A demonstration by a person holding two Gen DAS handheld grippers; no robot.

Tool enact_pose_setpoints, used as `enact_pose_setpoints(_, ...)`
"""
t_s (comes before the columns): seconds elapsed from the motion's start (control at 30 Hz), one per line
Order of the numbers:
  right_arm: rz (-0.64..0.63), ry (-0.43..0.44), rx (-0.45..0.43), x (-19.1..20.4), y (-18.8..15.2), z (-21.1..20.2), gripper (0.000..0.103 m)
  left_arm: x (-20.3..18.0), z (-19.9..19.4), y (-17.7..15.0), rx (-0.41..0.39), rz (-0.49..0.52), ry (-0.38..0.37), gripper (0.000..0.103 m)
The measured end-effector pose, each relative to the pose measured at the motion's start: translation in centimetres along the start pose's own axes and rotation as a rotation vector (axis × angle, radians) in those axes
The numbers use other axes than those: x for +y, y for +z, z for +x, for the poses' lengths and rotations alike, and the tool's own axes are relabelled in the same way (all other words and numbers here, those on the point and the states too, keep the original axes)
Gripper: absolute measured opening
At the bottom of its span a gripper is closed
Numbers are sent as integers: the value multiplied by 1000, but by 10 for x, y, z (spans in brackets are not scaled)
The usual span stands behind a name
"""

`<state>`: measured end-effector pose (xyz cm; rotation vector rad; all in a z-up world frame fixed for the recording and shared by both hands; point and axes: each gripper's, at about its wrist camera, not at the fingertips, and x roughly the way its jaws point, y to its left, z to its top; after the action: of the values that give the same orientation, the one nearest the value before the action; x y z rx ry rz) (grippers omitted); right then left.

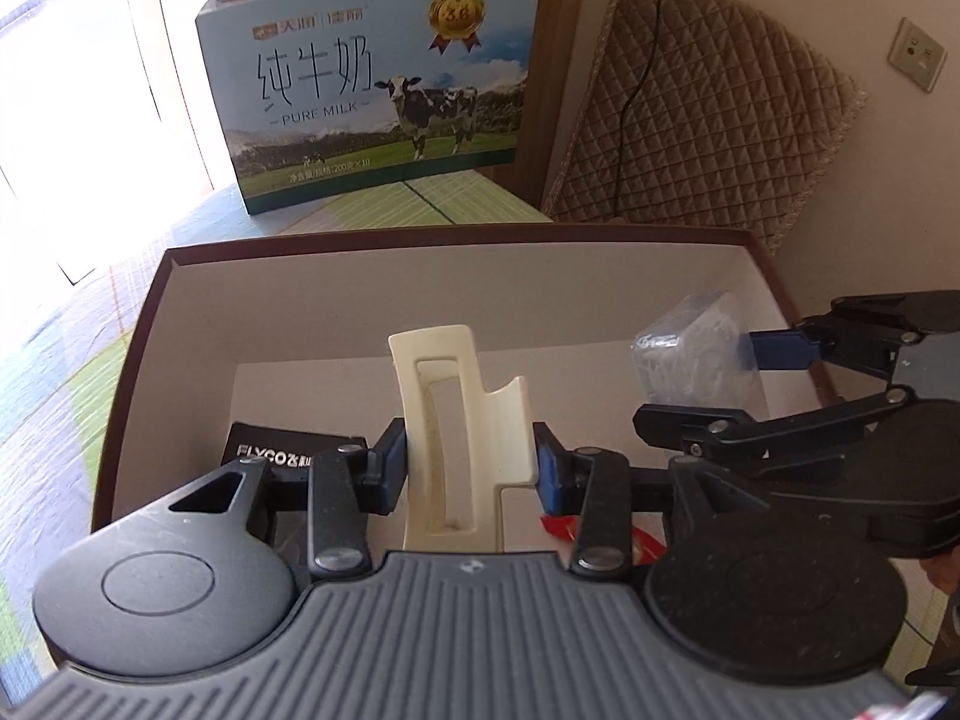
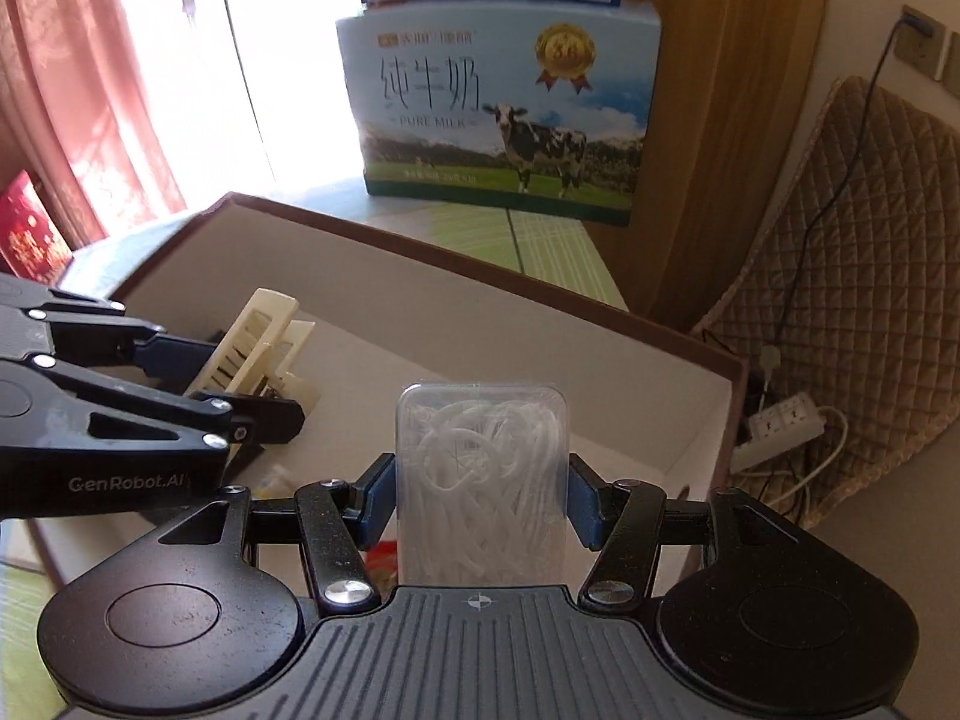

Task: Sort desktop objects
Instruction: 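Carry the hair clip and floss-pick box over the brown box with both tools, then lower both tools into the brown box and open them to release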

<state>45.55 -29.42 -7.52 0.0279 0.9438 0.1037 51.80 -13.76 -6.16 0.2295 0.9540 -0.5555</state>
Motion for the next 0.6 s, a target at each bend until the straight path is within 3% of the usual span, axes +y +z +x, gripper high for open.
enact_pose_setpoints(0.27,-37,-11,32,-5,10,27,55,7,45,10,56,18,4,37)
enact_pose_setpoints(0.6,-37,-25,65,-7,15,43,55,9,69,16,97,39,11,37)
